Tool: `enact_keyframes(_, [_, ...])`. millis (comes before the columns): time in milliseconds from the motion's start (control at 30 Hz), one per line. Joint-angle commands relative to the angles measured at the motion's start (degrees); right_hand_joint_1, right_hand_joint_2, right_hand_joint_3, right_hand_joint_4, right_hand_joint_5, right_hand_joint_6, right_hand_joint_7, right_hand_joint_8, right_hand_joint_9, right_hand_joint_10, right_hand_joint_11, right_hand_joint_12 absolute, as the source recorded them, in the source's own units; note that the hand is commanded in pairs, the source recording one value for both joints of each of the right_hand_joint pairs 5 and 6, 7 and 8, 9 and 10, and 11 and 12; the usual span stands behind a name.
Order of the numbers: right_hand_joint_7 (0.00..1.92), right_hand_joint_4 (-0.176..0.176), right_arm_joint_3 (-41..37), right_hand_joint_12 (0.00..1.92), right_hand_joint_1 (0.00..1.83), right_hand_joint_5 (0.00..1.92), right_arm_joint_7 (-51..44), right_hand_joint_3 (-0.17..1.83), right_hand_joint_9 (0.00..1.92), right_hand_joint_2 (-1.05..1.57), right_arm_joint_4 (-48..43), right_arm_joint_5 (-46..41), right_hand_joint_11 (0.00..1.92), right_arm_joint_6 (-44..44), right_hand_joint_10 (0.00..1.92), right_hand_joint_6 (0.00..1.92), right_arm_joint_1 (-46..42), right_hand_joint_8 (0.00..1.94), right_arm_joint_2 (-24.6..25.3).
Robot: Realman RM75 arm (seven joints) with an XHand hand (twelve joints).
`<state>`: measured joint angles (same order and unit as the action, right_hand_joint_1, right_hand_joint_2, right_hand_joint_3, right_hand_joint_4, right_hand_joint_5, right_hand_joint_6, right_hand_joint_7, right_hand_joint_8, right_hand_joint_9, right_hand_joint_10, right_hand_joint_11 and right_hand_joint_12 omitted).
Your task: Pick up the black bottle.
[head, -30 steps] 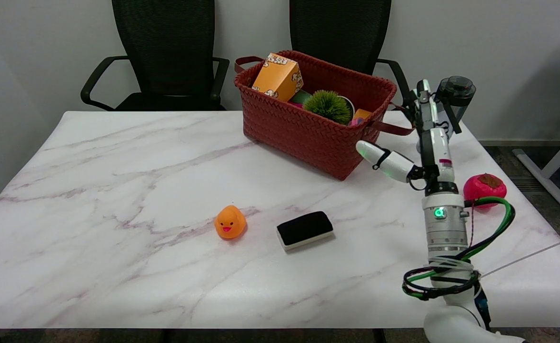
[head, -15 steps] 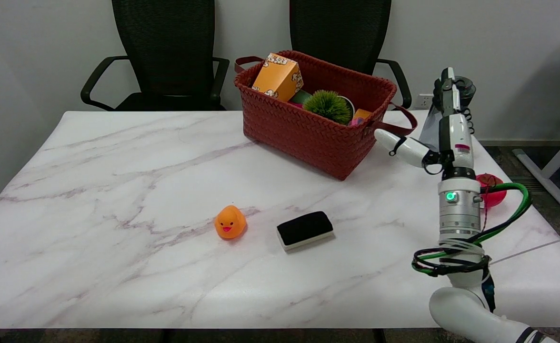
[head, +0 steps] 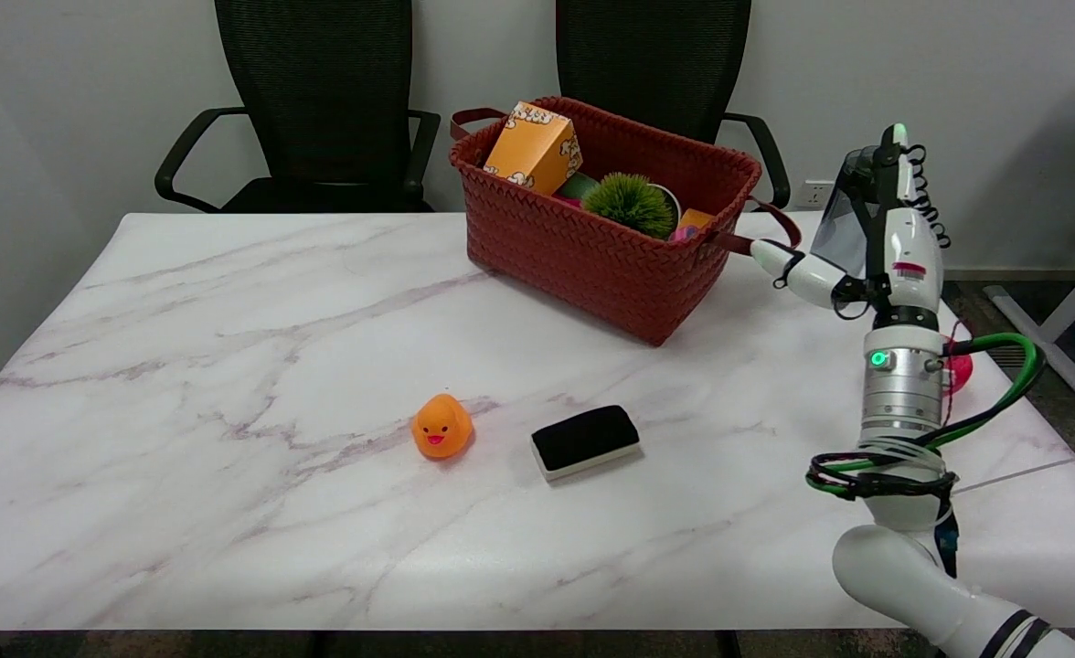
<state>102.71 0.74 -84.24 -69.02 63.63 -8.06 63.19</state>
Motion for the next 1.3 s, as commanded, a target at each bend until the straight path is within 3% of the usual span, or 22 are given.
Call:
enact_keyframes(33, [0.15, 0.0, -2.03, 0.25, 1.07, 0.0, -13.77, 0.02, 0.18, 0.66, 0.96, -9.45, 0.25, -1.93, 0.18, 0.0, 2.86, 0.15, -0.76])
enact_keyframes(433, [0.12, 0.0, -0.92, 0.23, 0.98, 0.0, -13.93, 0.02, 0.15, 0.67, 8.58, -19.82, 0.23, -1.82, 0.15, 0.0, 10.39, 0.12, -2.75])
enact_keyframes(667, [0.12, 0.0, -0.92, 0.25, 0.96, 0.0, -6.51, -0.09, 0.15, 0.71, 12.92, -20.86, 0.25, -1.66, 0.15, 0.0, 13.69, 0.12, -3.23])
enact_keyframes(1000, [0.11, 0.0, -1.49, 0.25, 0.92, 0.0, -5.85, -0.12, 0.16, 0.73, 13.54, -27.45, 0.25, -1.66, 0.16, 0.0, 14.73, 0.11, -3.47])
enact_keyframes(1300, [0.1, 0.0, -1.62, 0.24, 0.86, 0.0, 5.64, -0.17, 0.15, 0.73, 15.57, -31.48, 0.24, -2.63, 0.15, 0.0, 15.15, 0.1, -3.47])
